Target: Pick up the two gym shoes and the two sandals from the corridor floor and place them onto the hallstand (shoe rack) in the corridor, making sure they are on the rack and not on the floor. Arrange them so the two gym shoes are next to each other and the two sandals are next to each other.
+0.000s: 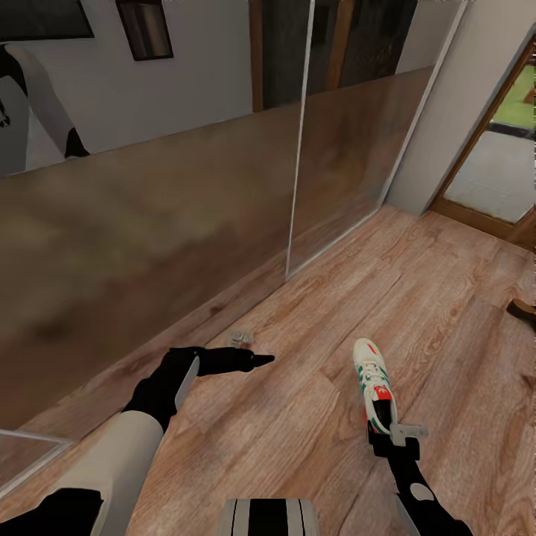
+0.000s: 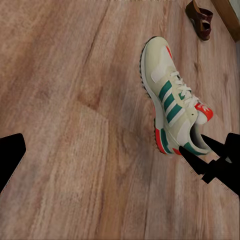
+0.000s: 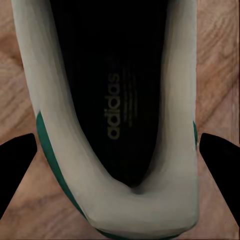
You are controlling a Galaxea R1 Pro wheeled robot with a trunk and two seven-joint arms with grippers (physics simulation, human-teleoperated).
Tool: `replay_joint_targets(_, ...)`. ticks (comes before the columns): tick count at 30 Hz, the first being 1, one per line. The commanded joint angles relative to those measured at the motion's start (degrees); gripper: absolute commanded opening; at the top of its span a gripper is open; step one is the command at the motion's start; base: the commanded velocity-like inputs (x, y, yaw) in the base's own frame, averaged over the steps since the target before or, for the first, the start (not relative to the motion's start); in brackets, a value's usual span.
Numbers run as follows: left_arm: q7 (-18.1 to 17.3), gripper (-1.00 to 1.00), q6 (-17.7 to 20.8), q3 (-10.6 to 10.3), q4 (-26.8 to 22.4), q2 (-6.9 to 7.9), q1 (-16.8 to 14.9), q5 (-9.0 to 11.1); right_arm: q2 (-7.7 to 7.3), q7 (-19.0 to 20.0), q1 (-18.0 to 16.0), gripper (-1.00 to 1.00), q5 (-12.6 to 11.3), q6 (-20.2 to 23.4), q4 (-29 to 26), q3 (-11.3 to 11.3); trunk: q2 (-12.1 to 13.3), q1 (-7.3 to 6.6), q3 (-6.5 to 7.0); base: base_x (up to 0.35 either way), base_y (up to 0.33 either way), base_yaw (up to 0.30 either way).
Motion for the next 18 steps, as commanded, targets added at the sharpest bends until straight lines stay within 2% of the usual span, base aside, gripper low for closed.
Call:
replay_joint_targets(1, 0.0, 1.0, -0.5, 0.1, 0.0, 0.04, 0.4, 0.0, -0.14, -0.2, 0.0, -1.0, 0.6, -0.2, 0.1, -0.2, 0.0, -0.01, 0.06, 0.0, -0.077, -0.099)
replay_joint_targets(5, 0.6, 1.0, -4.8, 0.1, 0.4, 0.21, 2.1, -0.1, -0.64, -0.2, 0.0, -1.0, 0.6, -0.3, 0.4, -0.2, 0.0, -0.01, 0.41, -0.001, -0.172, -0.099)
replay_joint_targets(10, 2.1, 1.0, -6.5, -0.1, 0.7, 0.29, 2.8, -0.1, -0.77, -0.1, 0.1, -1.0, 0.6, -0.3, 0.4, -0.2, 0.0, -0.01, 0.86, -0.066, -0.239, -0.099)
replay_joint_targets(18, 8.6, 1.0, -8.4, -0.3, 0.5, 0.26, 4.4, -0.1, -2.01, -0.2, 0.1, -1.0, 0.6, -0.2, 0.6, -0.2, 0.0, -0.01, 1.57, -0.195, -0.23, -0.099)
